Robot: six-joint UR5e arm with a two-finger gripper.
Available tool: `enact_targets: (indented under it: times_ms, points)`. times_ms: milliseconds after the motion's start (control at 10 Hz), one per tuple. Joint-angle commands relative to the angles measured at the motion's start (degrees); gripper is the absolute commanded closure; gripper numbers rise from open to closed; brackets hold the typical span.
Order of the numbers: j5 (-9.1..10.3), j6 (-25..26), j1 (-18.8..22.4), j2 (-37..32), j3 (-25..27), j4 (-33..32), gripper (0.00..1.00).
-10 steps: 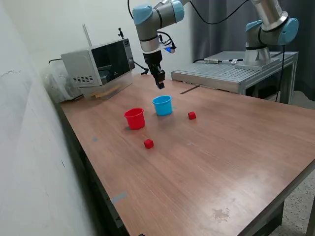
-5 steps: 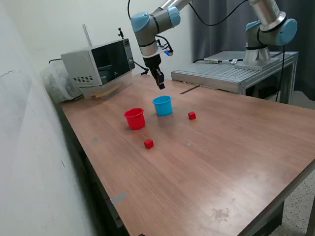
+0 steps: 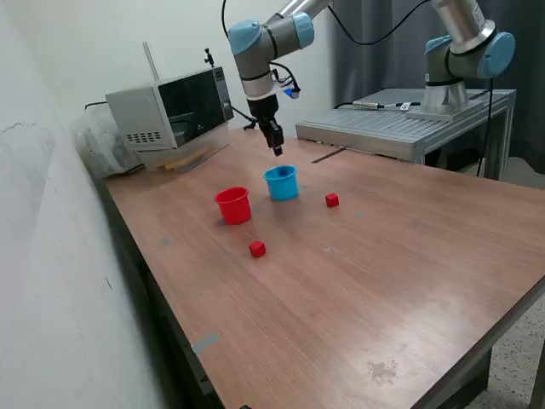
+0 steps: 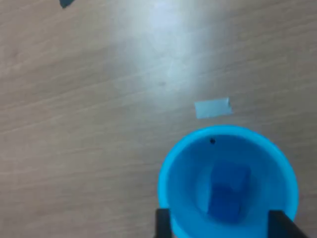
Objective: Place red objects in the red bin, and blue objects in the blue bin.
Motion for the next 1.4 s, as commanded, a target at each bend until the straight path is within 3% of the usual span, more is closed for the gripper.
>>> enact_targets:
  times_ms: [0, 100, 300, 400, 600, 700, 800, 1000, 1300]
  points:
    - [0.09, 0.0, 0.0, 0.0, 0.1, -1.8, 0.00]
    - [0.88, 0.0, 0.2, -0.1, 0.4, -1.5, 0.00]
    - [5.52, 1.0, 4.5, -1.2, 2.6, -0.9, 0.00]
    - [7.63, 4.2, 5.2, -2.2, 3.8, 0.1, 0.00]
    - [8.79, 11.0, 6.9, -4.0, 6.0, 1.1, 0.00]
    - [10.27, 13.2, 7.7, -4.8, 7.6, 1.0, 0.00]
    - [15.42, 13.4, 7.8, -5.9, 9.8, 0.6, 0.00]
    - [18.88, 13.4, 8.8, -5.9, 13.6, -2.8, 0.00]
    - [19.43, 13.4, 9.6, -4.4, 15.4, -8.5, 0.00]
